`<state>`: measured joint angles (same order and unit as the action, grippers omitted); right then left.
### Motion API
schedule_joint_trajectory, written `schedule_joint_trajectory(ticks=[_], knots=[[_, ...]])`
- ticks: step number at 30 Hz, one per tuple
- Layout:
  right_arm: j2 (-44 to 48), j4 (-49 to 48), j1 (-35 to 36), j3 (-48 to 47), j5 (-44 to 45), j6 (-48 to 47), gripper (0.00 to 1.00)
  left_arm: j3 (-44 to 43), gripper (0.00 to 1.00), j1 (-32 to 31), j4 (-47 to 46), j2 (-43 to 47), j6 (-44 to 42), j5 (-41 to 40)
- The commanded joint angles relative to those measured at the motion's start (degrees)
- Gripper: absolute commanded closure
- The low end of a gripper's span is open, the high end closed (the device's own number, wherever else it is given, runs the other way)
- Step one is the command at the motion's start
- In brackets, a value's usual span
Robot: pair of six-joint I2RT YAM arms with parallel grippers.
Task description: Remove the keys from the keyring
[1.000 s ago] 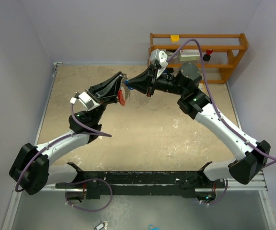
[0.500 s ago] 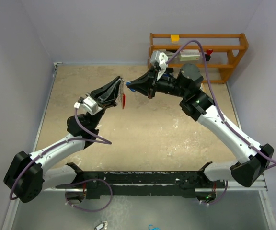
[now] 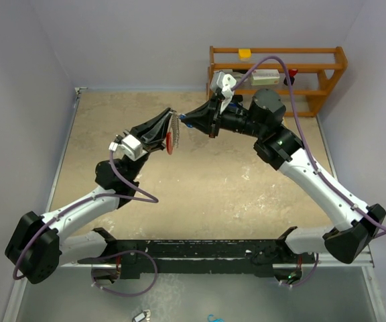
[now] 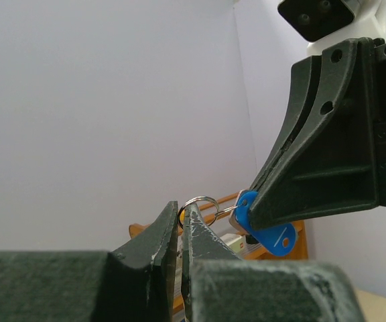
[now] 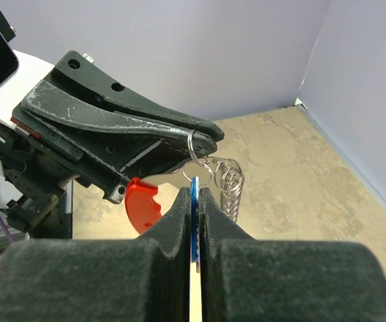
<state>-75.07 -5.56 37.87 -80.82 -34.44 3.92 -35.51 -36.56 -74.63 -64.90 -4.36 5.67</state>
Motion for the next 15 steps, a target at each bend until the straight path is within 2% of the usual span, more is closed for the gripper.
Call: schedule_joint_trajectory(ticks=[1,15], knots=[[4.1,0.1,-0.2,-4.9,-1.5,-1.9,1.00,-0.7,1.00,1.6,1.8,1.9,-4.2,-9.0],[4.9,2.1,-0.1,-8.1,-0.5,-4.7,1.00,-1.4,1.00,1.6,7.2,3.6,-4.0,-7.3]])
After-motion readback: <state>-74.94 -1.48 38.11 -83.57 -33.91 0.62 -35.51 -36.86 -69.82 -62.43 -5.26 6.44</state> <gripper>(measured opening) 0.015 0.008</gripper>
